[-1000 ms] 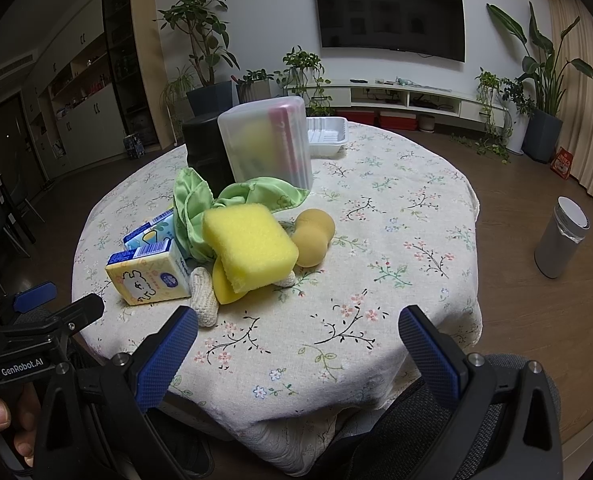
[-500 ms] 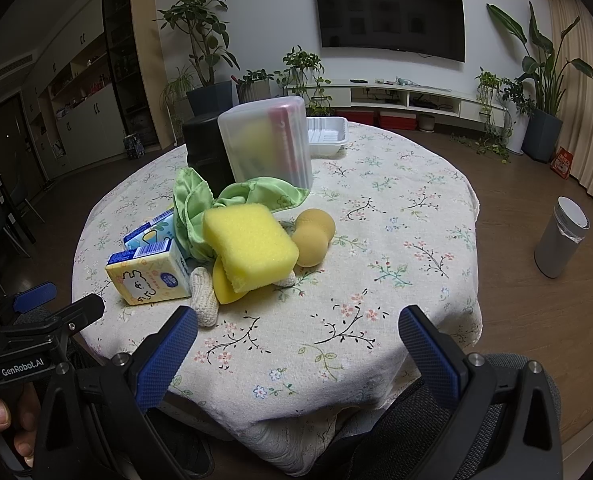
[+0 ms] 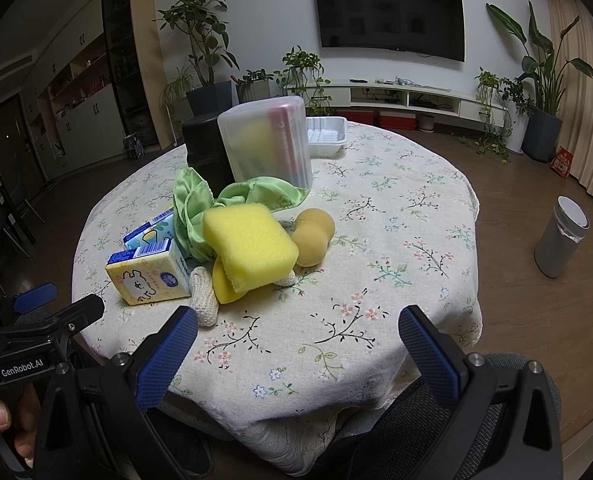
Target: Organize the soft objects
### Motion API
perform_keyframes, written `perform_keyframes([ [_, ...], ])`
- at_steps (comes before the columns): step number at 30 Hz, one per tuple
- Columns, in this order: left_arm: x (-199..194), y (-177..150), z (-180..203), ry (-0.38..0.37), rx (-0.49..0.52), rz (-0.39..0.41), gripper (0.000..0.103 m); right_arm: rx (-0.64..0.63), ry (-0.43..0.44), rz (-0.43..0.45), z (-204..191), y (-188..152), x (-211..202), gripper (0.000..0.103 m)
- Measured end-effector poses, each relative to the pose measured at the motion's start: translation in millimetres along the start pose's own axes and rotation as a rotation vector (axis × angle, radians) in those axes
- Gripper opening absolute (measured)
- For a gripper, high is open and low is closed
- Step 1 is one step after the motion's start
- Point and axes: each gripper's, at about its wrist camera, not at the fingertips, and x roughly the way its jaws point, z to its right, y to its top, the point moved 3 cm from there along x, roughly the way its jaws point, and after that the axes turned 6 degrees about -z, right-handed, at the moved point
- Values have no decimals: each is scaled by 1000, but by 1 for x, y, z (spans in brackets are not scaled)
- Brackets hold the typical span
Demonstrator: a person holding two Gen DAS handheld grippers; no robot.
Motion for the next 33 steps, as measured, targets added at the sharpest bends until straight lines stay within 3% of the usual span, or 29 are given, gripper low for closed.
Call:
perform_keyframes([
  [27, 0, 0, 0, -1, -1, 0, 102, 1, 0, -1, 0, 0, 0, 103],
  [33, 5, -2, 2, -42, 9, -7, 102, 1, 4, 1, 1, 0, 1, 103],
])
